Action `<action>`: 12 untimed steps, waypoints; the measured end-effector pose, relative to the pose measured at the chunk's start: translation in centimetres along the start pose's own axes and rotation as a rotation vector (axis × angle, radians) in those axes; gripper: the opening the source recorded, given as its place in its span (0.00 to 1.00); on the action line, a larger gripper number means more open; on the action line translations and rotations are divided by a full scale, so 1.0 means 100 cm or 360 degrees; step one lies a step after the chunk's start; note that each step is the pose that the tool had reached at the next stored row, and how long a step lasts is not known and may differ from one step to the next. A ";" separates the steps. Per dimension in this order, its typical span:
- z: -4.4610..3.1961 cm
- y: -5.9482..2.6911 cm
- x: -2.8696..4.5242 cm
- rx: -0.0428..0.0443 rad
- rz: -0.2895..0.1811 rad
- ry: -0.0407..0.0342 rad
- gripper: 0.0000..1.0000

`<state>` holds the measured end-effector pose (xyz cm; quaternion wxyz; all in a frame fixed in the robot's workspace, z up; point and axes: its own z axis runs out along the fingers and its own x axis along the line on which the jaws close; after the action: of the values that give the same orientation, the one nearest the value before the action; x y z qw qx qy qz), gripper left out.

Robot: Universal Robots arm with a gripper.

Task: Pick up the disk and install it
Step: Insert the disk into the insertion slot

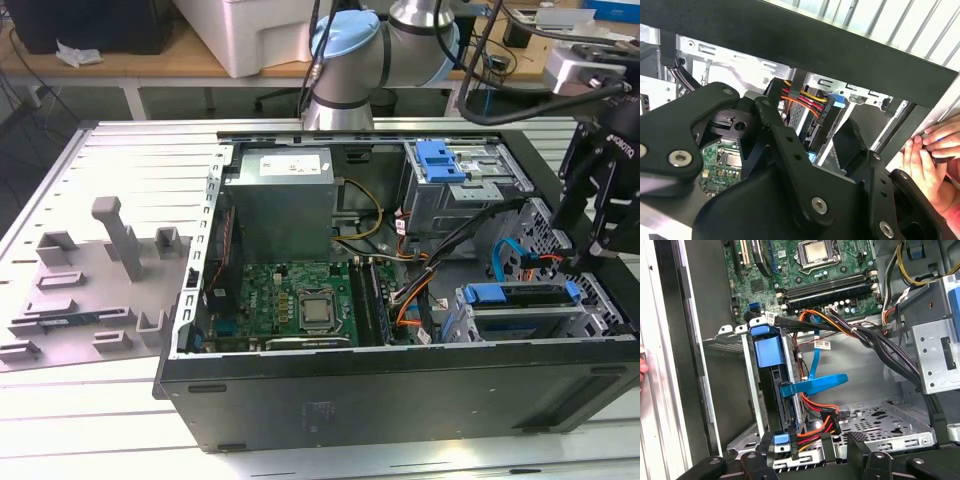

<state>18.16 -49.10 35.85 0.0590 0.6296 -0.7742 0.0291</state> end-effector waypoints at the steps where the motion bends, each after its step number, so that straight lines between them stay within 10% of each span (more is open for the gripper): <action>1: 0.0010 0.0000 -0.0001 0.0000 0.0000 0.0000 0.68; 12: 0.0091 -0.0002 -0.0015 0.0002 -0.0002 0.0010 0.68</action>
<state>18.16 -49.06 34.93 0.0611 0.6299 -0.7736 0.0317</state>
